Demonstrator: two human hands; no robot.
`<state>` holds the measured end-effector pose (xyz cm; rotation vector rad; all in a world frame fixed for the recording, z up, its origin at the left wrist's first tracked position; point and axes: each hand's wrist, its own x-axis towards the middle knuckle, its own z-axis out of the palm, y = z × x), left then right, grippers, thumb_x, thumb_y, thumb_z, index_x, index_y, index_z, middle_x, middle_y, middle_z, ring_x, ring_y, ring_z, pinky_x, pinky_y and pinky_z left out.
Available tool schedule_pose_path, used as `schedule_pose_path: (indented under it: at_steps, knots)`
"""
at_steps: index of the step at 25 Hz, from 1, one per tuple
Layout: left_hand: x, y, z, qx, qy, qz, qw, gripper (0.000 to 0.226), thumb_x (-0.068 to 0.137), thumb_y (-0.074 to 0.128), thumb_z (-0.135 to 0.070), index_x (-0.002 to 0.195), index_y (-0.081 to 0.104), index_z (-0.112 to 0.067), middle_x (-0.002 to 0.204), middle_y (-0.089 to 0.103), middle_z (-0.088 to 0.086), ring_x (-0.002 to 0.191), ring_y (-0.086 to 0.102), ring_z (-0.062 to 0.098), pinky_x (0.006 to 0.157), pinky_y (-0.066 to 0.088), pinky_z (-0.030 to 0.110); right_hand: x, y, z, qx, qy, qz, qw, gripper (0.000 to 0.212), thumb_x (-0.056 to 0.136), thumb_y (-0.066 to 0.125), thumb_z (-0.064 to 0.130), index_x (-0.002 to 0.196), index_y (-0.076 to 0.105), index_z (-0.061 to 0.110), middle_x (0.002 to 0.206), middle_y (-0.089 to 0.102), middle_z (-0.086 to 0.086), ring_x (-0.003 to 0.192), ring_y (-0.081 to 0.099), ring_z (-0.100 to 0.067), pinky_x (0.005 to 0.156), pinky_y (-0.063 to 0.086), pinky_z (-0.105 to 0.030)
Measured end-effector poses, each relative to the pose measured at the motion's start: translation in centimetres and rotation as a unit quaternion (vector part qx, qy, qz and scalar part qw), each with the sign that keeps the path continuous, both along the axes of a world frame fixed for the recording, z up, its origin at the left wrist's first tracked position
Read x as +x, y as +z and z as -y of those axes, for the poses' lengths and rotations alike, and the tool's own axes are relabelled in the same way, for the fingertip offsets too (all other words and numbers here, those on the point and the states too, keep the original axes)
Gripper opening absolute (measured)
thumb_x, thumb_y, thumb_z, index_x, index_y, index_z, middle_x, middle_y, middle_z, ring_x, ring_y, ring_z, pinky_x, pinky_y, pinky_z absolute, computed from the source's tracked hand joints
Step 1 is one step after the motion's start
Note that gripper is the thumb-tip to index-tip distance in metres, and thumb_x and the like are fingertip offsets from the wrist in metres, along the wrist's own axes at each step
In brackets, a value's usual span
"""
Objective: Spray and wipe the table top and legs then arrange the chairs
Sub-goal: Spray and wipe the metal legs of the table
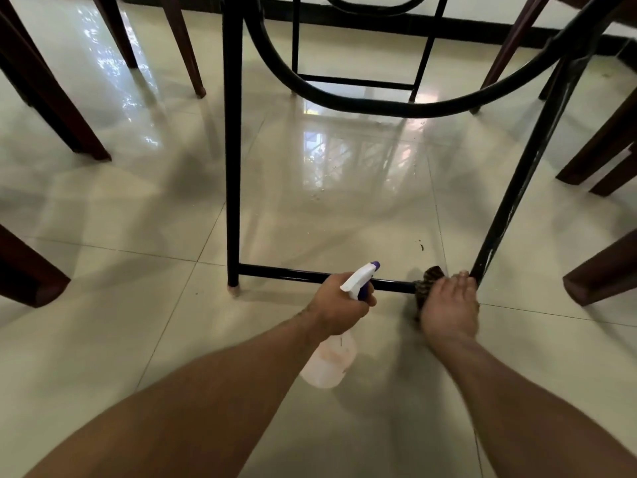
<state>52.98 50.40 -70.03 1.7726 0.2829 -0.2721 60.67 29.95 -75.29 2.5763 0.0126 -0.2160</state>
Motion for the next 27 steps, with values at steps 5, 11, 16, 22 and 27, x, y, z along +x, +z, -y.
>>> schedule_pose_path:
  at_steps: [5, 11, 16, 22, 27]
  knots:
    - [-0.4, 4.6, -2.2, 0.048, 0.016, 0.024, 0.998, 0.031, 0.079, 0.057, 0.011, 0.071, 0.060, -0.019, 0.062, 0.052, -0.005, 0.049, 0.047, 0.003, 0.053, 0.040, 0.015, -2.2, -2.3, -12.4, 0.223, 0.192, -0.105, 0.950, 0.051, 0.090, 0.054, 0.034, 0.136, 0.050, 0.012, 0.124, 0.059, -0.011, 0.112, 0.053, -0.034, 0.100, 0.038, -0.045]
    - [-0.6, 7.0, -11.1, 0.127, 0.067, 0.038, 0.989, 0.021, 0.079, 0.057, 0.005, 0.093, 0.069, -0.003, 0.084, 0.074, 0.009, 0.068, 0.063, 0.011, 0.064, 0.051, 0.020, -3.2, -1.7, -22.1, 0.318, 0.314, -0.113, 0.887, 0.038, 0.094, 0.048, 0.029, 0.130, 0.059, 0.019, 0.127, 0.062, -0.008, 0.118, 0.051, -0.030, 0.100, 0.038, -0.040]
    - [-2.2, 5.2, -14.5, 0.150, 0.086, 0.000, 0.985, 0.019, 0.079, 0.060, 0.006, 0.089, 0.068, -0.009, 0.072, 0.059, -0.002, 0.067, 0.056, 0.014, 0.058, 0.046, 0.017, -4.2, -0.4, -23.8, 0.349, 0.379, -0.114, 0.849, 0.057, 0.096, 0.056, 0.023, 0.151, 0.039, 0.019, 0.149, 0.045, -0.003, 0.135, 0.043, -0.024, 0.115, 0.032, -0.037]
    - [-1.0, 1.5, -8.3, 0.082, 0.029, 0.011, 0.996, 0.019, 0.079, 0.055, 0.009, 0.087, 0.066, -0.004, 0.081, 0.069, 0.004, 0.059, 0.056, 0.002, 0.055, 0.044, 0.014, -1.7, 0.0, -10.1, 0.289, 0.220, -0.087, 0.927, 0.082, 0.084, 0.065, 0.058, 0.149, 0.033, 0.020, 0.139, 0.050, -0.001, 0.129, 0.046, -0.023, 0.116, 0.027, -0.034]
    - [3.0, 0.9, -0.1, 0.053, -0.058, 0.032, 0.996, 0.016, 0.084, 0.057, 0.001, 0.096, 0.066, -0.004, 0.078, 0.062, -0.002, 0.056, 0.050, 0.004, 0.057, 0.043, 0.014, 0.1, 0.4, 2.2, 0.125, 0.093, 0.009, 0.988, 0.054, 0.100, 0.028, 0.017, 0.153, 0.025, 0.010, 0.157, 0.036, -0.010, 0.150, 0.023, -0.026, 0.126, 0.001, -0.041]
